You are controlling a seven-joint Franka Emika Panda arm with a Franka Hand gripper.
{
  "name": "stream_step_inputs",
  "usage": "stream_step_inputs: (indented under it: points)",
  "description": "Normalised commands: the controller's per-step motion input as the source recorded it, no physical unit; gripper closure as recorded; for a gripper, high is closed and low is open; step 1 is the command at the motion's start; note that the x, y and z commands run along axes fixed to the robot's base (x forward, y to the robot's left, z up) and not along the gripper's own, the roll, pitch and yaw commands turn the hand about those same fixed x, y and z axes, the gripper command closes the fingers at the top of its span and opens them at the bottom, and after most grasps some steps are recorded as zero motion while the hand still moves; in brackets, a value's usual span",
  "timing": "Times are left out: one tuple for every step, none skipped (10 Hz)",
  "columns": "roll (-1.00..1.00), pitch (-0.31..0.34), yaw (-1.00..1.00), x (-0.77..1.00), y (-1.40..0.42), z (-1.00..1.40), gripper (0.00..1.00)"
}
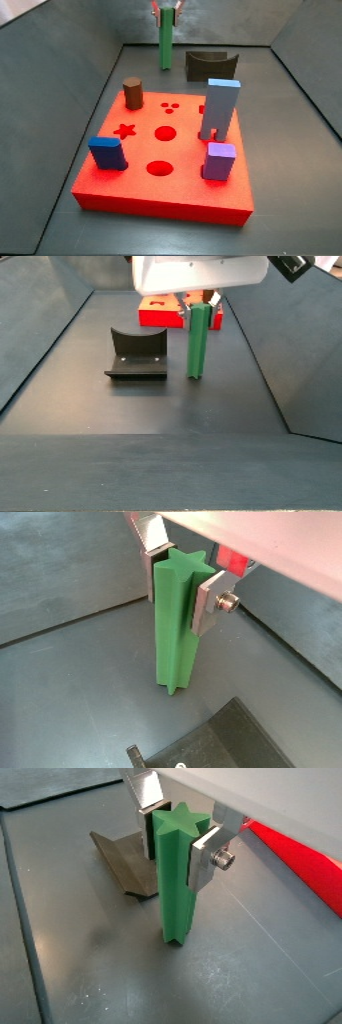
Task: Pick up the star object. Move up. Move to above the board. Insert the star object.
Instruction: Pick up the star object, then move up, then move to above the board.
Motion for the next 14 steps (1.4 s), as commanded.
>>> stream_step_inputs:
  points:
    - [0.00,0.000,0.00,0.00,0.00,0.00,1.00]
    - [0.00,0.000,0.00,0.00,0.00,0.00,1.00]
    - [0.00,0.000,0.00,0.00,0.00,0.00,1.00]
    - [0.00,0.000,0.00,0.00,0.00,0.00,1.00]
    - [0.00,0.000,0.00,0.00,0.00,0.00,1.00]
    - [0.00,0.000,0.00,0.00,0.00,0.00,1.00]
    - [0.00,0.000,0.00,0.00,0.00,0.00,1.00]
    - [0.00,0.000,0.00,0.00,0.00,0.83,1.00]
    - [-0.01,0.027,0.03,-0.07,0.02,0.82,1.00]
    - [-0.01,0.038,0.03,-0.10,0.01,0.71,1.00]
    - [0.01,0.036,0.02,-0.07,0.01,0.51,1.00]
    - [0.02,0.036,0.01,-0.05,0.01,0.40,1.00]
    - [-0.11,0.190,0.25,0.02,0.12,1.00,1.00]
    - [-0.10,0.196,0.24,0.04,0.13,1.00,1.00]
